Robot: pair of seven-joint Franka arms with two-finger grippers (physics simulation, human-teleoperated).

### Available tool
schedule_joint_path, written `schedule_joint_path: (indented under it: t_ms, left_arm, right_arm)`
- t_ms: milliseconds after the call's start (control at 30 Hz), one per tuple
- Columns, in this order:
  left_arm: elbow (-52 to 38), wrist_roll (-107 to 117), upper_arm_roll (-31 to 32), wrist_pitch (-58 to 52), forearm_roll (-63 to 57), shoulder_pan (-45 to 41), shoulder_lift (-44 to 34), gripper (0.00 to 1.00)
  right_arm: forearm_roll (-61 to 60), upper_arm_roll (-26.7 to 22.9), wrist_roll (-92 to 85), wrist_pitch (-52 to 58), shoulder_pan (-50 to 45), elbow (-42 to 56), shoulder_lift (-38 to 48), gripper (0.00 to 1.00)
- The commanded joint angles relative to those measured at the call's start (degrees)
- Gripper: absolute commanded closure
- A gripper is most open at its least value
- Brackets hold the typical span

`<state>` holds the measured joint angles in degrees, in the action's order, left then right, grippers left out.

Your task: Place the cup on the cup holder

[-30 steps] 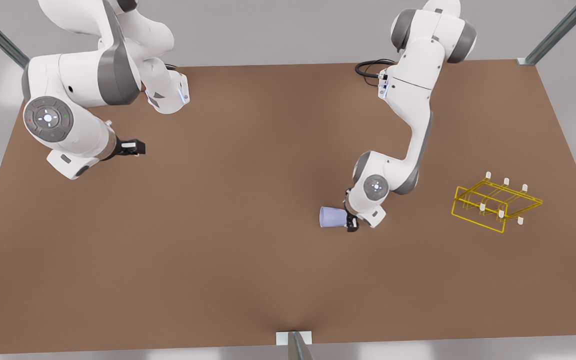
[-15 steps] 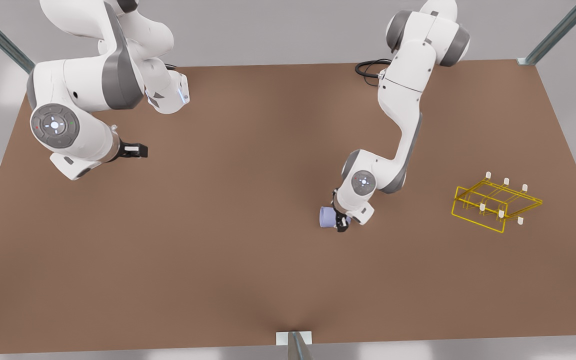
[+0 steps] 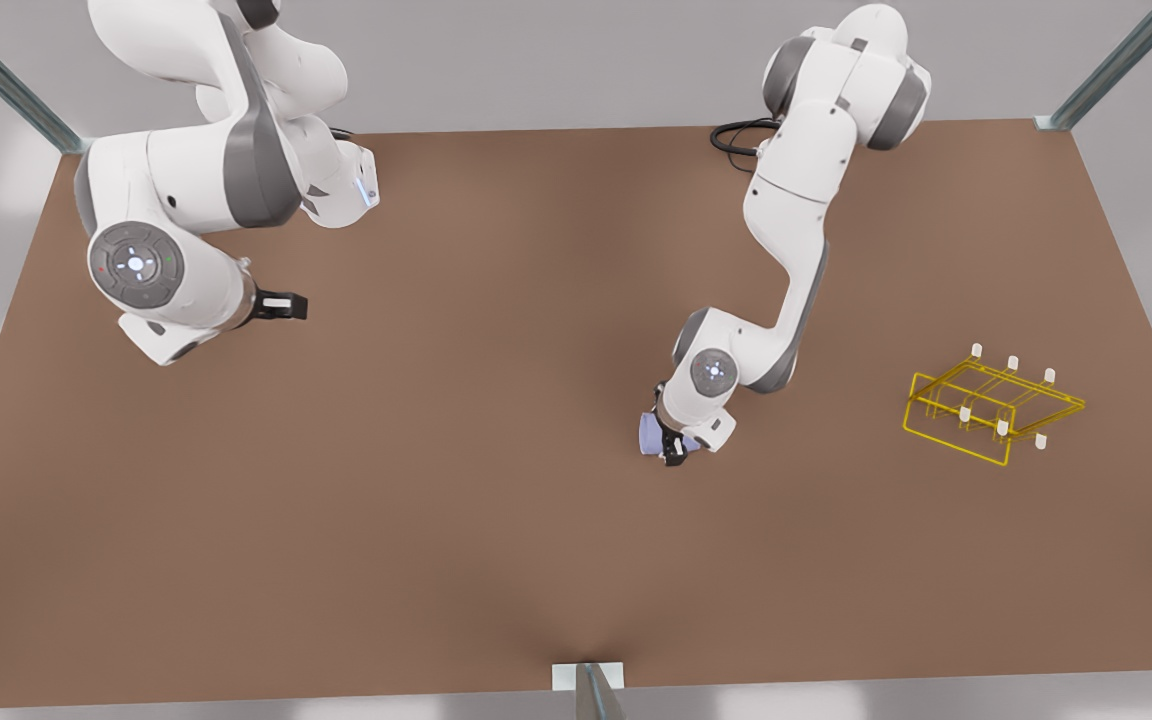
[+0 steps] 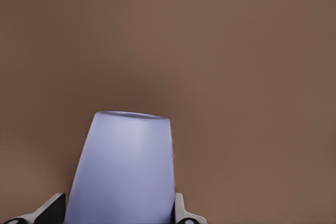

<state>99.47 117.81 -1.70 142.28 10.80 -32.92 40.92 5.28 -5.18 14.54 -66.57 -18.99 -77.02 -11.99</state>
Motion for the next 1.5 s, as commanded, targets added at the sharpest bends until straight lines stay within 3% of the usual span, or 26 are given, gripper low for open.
schedule_joint_path:
  t_ms: [0, 100, 133, 167, 333, 400, 467, 500, 533, 600, 700, 867, 1033, 1367, 1467]
  left_arm:
    - [0.02, 1.37, 0.2, 1.24, 0.1, -0.04, 0.65, 0.0]
    - [0.02, 1.46, 0.65, 1.42, 0.1, 0.31, 1.09, 0.0]
    - [-0.06, 1.72, 0.65, 1.42, 0.1, 0.31, 1.09, 0.07]
    - [-0.06, 1.81, 0.64, 1.42, 0.1, 0.31, 1.09, 0.27]
    - [-0.59, 1.55, 0.29, 0.46, 0.89, 0.4, 0.3, 0.28]
    - [-11.21, 2.68, -0.06, -18.67, 3.0, 5.14, 0.3, 0.28]
    - [-20.89, 2.6, -7.52, -36.09, -1.29, 5.06, 0.3, 0.28]
    - [-21.33, 1.38, -19.77, -37.95, -7.18, -4.48, 0.3, 0.28]
    - [-17.57, -4.76, -36.66, -38.48, -9.64, -16.78, 1.44, 0.28]
    - [-15.27, -7.77, -49.71, -39.18, -23.87, -25.61, 6.36, 0.28]
    - [-13.69, -7.77, -54.64, -39.45, -39.45, -27.02, 11.81, 0.28]
    - [-0.59, -10.76, -63.16, -28.29, -43.76, -32.82, 15.33, 0.28]
    - [3.19, -10.76, -65.45, -25.39, -46.13, -31.94, 20.34, 0.28]
    - [3.19, -7.95, -61.76, -20.2, -53.16, -19.38, 19.99, 0.28]
    - [4.42, -6.45, -60.97, -20.11, -53.07, -19.29, 19.73, 0.27]
  right_arm:
    - [-0.01, -0.01, 0.49, 0.04, 0.01, 0.02, 0.04, 0.0]
    - [-0.1, -0.01, 0.22, -0.05, 0.01, 0.02, -0.14, 0.0]
    - [-0.1, -0.01, 0.22, -0.05, 0.01, 0.02, -0.14, 0.0]
    - [-0.45, -0.01, 0.22, -0.05, 0.01, 0.11, -0.14, 0.0]
    - [-0.54, -0.01, -0.3, -0.05, 0.19, 0.2, -0.14, 0.0]
    - [-0.54, -0.01, -0.57, -0.05, 0.19, 0.2, -0.14, 0.0]
    - [-0.54, -0.01, -0.48, -0.05, 0.19, 0.2, -0.14, 0.0]
    - [-0.63, -0.1, -0.48, -0.14, 0.19, 0.2, -0.14, 0.0]
    - [-0.63, -0.01, -0.48, -0.14, 0.19, 0.2, -0.14, 0.0]
    - [-0.63, -0.01, -0.57, -0.14, 0.27, 0.29, -0.14, 0.0]
    - [-0.89, -0.1, -0.65, -0.4, 0.8, 0.55, 0.12, 0.0]
    - [-0.98, -0.1, -0.65, -0.4, 0.71, 0.64, 0.12, 0.0]
    - [-1.33, -0.1, -0.57, -0.49, 0.63, 0.64, -0.05, 0.0]
    - [-1.24, -0.1, -0.57, -0.49, 0.45, 0.55, -0.14, 0.0]
    - [-1.24, -0.01, -0.65, -0.58, 0.36, 0.46, -0.23, 0.0]
